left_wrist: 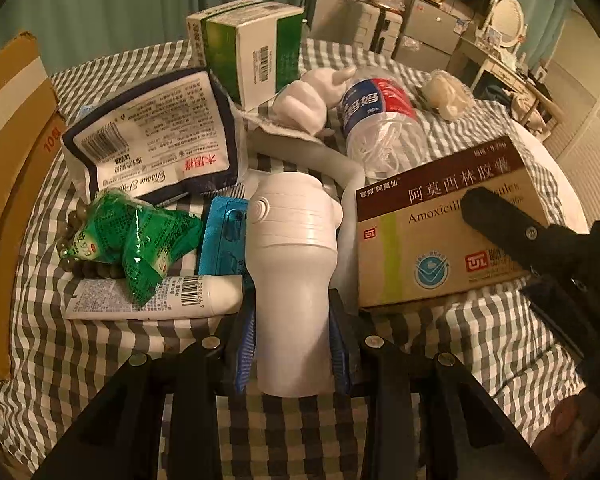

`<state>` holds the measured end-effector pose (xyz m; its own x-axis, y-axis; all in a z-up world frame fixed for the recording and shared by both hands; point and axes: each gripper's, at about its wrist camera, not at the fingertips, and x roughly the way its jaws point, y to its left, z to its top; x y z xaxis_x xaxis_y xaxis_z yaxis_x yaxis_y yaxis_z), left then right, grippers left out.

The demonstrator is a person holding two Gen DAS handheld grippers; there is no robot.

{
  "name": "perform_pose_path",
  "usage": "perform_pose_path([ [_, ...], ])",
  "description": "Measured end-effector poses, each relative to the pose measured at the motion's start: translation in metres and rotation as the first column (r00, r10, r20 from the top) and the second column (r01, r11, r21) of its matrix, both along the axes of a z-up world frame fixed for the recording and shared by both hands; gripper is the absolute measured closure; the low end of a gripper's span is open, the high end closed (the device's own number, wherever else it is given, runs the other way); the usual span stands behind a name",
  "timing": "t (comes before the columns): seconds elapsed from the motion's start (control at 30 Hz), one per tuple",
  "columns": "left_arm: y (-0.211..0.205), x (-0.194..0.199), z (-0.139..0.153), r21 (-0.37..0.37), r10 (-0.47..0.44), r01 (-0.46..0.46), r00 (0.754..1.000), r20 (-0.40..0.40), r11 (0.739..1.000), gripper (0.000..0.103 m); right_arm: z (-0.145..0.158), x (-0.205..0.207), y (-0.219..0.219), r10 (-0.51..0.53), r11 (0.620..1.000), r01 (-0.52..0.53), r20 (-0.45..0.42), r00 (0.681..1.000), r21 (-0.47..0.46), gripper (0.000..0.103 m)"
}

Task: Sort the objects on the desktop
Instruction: 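Carry the amoxicillin box and white cup over the cardboard box with both grippers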

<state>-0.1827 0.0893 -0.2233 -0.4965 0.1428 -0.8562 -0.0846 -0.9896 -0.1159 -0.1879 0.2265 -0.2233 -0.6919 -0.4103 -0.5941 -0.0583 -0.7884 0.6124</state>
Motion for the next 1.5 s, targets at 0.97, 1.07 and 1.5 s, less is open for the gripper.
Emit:
perform_pose_path([
  [0.97, -0.044, 0.053, 0.105, 0.027, 0.006, -0.002, 0.986, -0.169, 1.000, 0.071, 0.115, 0.087, -0.051, 0.009, 0.904, 0.073, -0.188, 0.982, 0.422, 0.074],
  [1.07, -0.053, 0.061, 0.118, 0.030, 0.010, -0.004, 0.980, -0.196, 1.000, 0.071, 0.130, 0.094, -0.063, 0.030, 0.892, 0.068, -0.207, 0.978, 0.447, 0.074],
  [1.5, -0.097, 0.091, 0.189, 0.034, 0.045, -0.036, 0.948, -0.316, 0.999, 0.070, 0.188, 0.131, -0.104, 0.118, 0.897, 0.020, -0.282, 0.952, 0.442, 0.074],
])
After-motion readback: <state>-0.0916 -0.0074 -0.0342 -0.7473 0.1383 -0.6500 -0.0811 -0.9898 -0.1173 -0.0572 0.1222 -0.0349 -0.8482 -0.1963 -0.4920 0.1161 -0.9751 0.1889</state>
